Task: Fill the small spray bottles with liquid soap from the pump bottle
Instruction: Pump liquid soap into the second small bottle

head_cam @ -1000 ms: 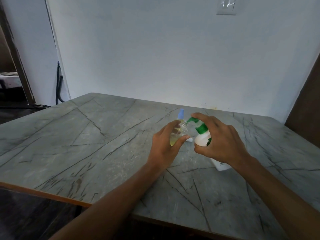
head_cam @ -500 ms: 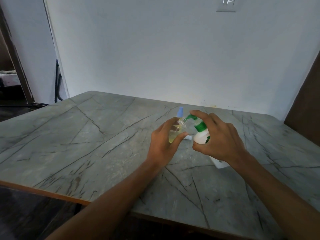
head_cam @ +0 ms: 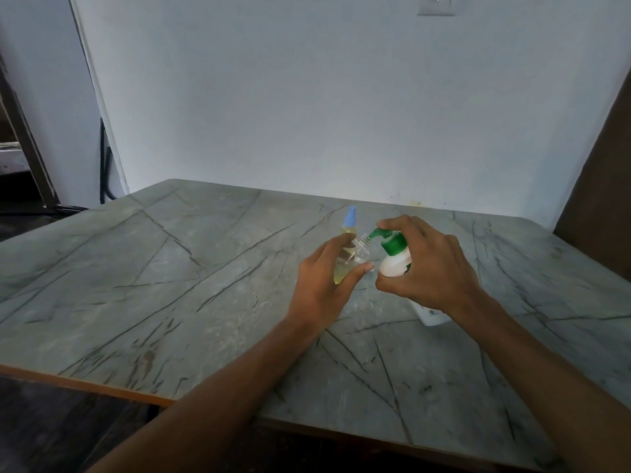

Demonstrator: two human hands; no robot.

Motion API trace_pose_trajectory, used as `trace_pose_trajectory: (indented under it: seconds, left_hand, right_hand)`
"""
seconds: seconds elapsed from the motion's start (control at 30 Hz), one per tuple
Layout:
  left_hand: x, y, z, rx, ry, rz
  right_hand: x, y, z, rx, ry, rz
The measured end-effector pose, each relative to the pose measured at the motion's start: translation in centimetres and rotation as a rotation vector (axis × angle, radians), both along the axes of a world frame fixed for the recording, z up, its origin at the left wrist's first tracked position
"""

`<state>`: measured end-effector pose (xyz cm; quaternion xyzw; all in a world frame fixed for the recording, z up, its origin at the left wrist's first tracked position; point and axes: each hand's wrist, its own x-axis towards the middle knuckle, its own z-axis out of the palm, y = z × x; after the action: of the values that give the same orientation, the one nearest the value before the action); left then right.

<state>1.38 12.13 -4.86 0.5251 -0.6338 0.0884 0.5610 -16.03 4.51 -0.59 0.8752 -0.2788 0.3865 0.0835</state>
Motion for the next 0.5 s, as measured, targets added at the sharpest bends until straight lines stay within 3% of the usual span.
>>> trace_pose_trajectory:
  seconds: [0.5]
  left_hand:
    - [0.35,-0.18,0.36,-0.02,0.037,0.014]
  right_hand:
    - [-0.11,0.05,-0.41,-0.081,0.073,-0.067]
